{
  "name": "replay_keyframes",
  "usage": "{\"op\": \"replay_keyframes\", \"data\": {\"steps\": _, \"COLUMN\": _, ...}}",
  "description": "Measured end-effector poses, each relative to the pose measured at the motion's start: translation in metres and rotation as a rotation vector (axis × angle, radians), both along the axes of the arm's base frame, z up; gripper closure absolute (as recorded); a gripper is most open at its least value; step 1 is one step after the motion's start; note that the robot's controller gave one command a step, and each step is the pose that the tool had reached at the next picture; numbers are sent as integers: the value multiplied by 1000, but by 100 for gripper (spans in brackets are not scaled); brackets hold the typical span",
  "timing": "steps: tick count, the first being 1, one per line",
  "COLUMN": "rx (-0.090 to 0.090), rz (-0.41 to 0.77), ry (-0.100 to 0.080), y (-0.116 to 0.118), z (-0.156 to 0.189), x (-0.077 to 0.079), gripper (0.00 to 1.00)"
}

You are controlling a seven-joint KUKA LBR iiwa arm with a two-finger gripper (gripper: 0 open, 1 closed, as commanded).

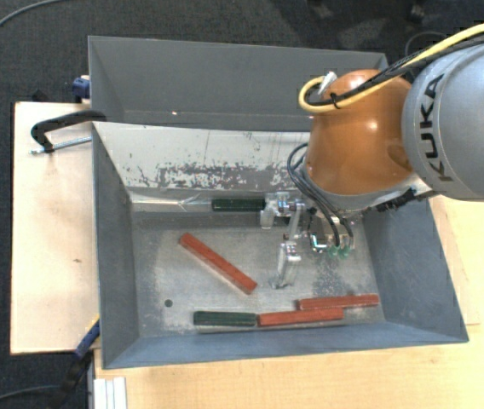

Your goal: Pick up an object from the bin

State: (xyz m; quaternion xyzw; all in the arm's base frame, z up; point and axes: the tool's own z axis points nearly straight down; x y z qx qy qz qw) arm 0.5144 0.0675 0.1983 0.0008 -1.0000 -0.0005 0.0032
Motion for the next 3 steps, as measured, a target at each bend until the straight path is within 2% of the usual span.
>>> {"op": "replay_keyframes", "data": {"steps": 1, "rx": 0, "rz": -27, "ry": 0, "y": 10, "z": -132, "x": 20, "gripper": 0}}
{"op": "replay_keyframes", "data": {"steps": 2, "rx": 1, "rz": -28, "ry": -7, "y": 9, "z": -128, "x": 22, "gripper": 100}}
{"op": "replay_keyframes", "data": {"steps": 3, "rx": 4, "rz": -41, "ry": -22, "y": 32, "z": -5, "x": 59, "gripper": 100}}
